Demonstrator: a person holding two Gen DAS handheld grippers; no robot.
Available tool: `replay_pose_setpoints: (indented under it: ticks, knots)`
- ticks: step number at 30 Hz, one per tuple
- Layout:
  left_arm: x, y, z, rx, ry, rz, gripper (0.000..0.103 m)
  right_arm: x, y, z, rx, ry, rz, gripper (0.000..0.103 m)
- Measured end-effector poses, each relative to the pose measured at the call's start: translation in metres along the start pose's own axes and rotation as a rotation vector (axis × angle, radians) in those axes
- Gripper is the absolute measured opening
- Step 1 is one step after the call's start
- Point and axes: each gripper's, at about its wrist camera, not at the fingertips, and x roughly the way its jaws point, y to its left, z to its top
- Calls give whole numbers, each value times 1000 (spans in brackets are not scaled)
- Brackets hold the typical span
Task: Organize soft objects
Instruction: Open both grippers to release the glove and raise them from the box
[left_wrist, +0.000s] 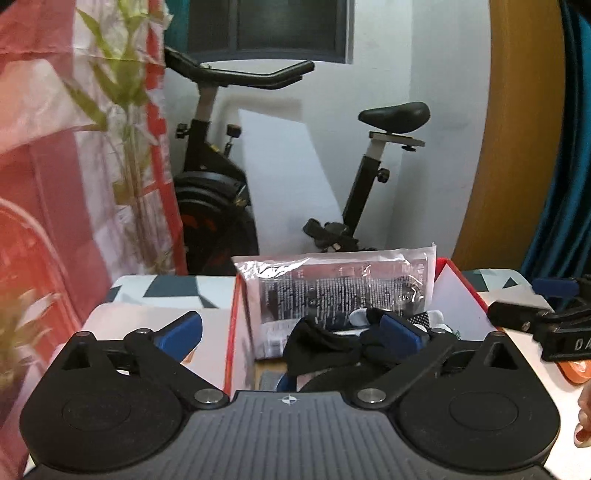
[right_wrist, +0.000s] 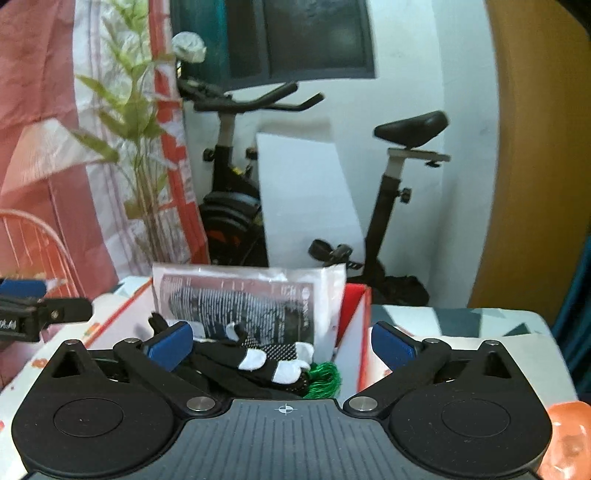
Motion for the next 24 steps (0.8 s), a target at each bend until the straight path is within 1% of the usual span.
replay_pose_setpoints:
  ticks: [5, 8, 12, 16, 20, 24]
  knots:
    - [-39, -1, 5, -7, -48, 31, 103, -42, 2, 12, 24, -43, -30, 103]
    - [-59, -3, 6, -27, -55, 67, 103, -70, 1, 18, 28, -83, -42, 103]
    - [-90, -7, 5, -39, -96, 104, 103, -105, -4, 24, 46, -113, -68, 103]
    - [-116, -15, 8, -22, -130, 130, 103, -137, -1, 26, 33, -135, -94, 103]
    - [-144, -23, 13, -2, -193, 171, 103, -165, 2, 30, 28, -156, -120, 103]
    - [-166, -24, 21, -17, -224, 161, 103, -187, 5, 33, 31, -176, -138, 103]
